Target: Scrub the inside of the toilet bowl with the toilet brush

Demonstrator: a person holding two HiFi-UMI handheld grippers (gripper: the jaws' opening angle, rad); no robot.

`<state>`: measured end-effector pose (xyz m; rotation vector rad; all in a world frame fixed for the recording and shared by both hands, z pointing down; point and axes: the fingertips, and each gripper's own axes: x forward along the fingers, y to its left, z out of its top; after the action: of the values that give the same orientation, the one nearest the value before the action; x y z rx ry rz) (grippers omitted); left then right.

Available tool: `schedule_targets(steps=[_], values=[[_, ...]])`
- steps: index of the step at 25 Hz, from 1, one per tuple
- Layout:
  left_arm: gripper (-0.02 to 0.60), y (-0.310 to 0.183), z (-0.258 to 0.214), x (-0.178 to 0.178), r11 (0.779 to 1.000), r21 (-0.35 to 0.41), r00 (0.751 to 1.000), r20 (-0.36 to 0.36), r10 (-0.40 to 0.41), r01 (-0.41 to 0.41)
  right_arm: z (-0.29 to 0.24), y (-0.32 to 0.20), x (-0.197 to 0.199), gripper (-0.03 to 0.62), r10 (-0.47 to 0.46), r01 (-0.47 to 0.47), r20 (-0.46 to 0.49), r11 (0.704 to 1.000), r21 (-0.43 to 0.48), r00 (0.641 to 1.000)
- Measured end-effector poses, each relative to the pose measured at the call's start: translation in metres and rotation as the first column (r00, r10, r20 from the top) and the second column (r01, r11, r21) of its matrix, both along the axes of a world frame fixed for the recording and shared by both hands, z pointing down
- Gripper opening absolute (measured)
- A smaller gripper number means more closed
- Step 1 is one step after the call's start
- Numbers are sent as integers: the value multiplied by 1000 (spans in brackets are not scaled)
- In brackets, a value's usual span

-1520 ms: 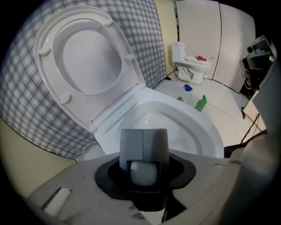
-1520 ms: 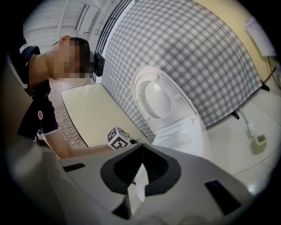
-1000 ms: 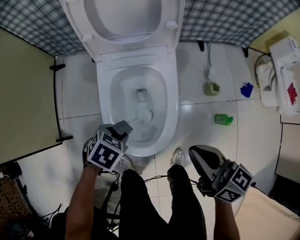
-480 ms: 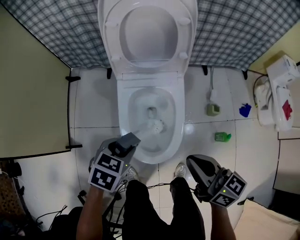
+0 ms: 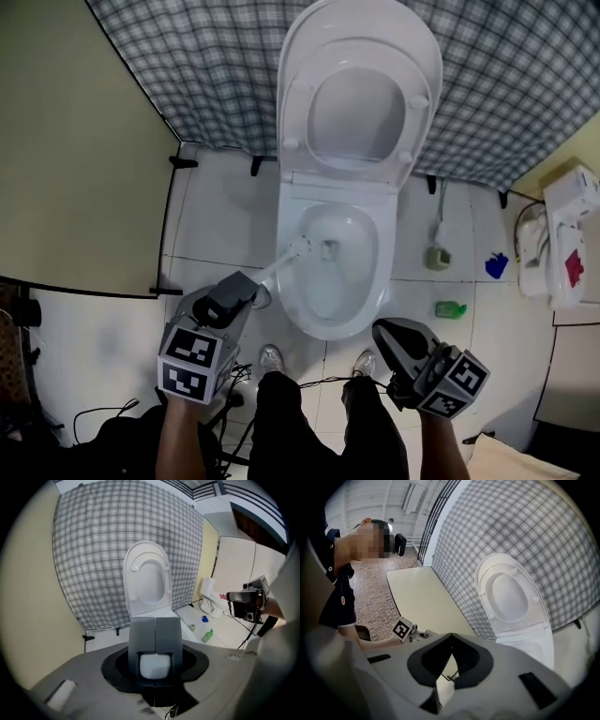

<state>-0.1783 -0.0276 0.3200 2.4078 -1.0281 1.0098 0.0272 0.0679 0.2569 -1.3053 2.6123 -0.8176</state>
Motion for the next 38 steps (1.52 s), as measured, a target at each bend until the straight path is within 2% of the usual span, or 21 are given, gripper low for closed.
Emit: schedule_targets(steps=[6, 9, 13, 20, 24, 30, 38], values=[[173, 0, 30, -75, 983, -9, 982, 54, -181, 181, 11, -12, -34, 0, -69, 69, -9, 998, -11, 998], [173, 0, 57, -96, 975, -29, 973, 76, -216, 219, 19, -18, -47, 0, -103, 103, -7, 994, -29, 995], [173, 2, 111, -117, 964, -68, 959, 146, -244, 256, 41, -24, -60, 0, -133, 132, -12, 989, -60, 991], [172, 16, 223, -125, 946, -152, 945, 206, -253, 286, 83, -28, -68, 0, -165, 160, -27, 978, -130, 986], [173, 8, 269, -133, 944, -168, 945, 219, -245, 284, 112, -32, -77, 0, -164, 161, -14, 976, -146, 986], [172, 8, 314, -129, 941, -196, 943, 248, -223, 274, 146, -35, -81, 0, -168, 166, 3, 970, -175, 986], [173, 10, 351, -120, 938, -242, 943, 281, -178, 249, 158, -42, -81, 0, -174, 171, -1, 968, -185, 985]])
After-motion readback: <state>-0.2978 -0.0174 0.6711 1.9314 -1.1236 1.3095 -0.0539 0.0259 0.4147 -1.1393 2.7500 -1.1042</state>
